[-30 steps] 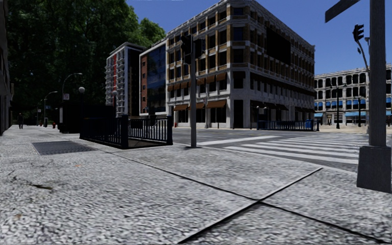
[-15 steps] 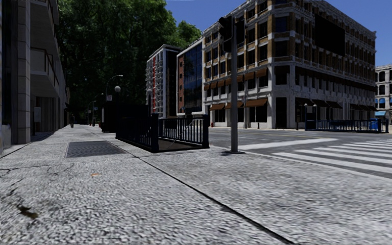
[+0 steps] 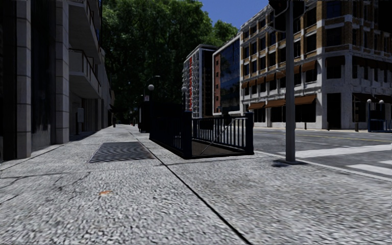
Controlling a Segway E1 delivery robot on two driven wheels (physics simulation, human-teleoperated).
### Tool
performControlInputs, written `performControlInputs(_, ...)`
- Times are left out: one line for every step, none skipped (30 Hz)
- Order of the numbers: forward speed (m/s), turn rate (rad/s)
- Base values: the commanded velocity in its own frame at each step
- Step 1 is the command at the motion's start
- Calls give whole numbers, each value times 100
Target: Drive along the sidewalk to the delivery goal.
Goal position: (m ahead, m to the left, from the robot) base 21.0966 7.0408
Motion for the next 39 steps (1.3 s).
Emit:
performControlInputs(200,50)
performControlInputs(200,50)
performControlInputs(200,50)
performControlInputs(200,50)
performControlInputs(200,50)
performControlInputs(200,50)
performControlInputs(200,50)
performControlInputs(200,50)
performControlInputs(200,50)
performControlInputs(200,50)
performControlInputs(200,51)
performControlInputs(200,51)
performControlInputs(200,51)
performControlInputs(200,51)
performControlInputs(200,51)
performControlInputs(200,51)
performControlInputs(200,51)
performControlInputs(200,51)
performControlInputs(200,51)
performControlInputs(200,51)
performControlInputs(200,48)
performControlInputs(200,44)
performControlInputs(200,41)
performControlInputs(200,41)
performControlInputs(200,40)
performControlInputs(200,40)
performControlInputs(200,40)
performControlInputs(200,40)
performControlInputs(200,40)
performControlInputs(200,31)
performControlInputs(200,31)
performControlInputs(200,7)
performControlInputs(200,0)
performControlInputs(200,0)
performControlInputs(200,0)
performControlInputs(200,0)
performControlInputs(200,0)
performControlInputs(200,0)
performControlInputs(200,0)
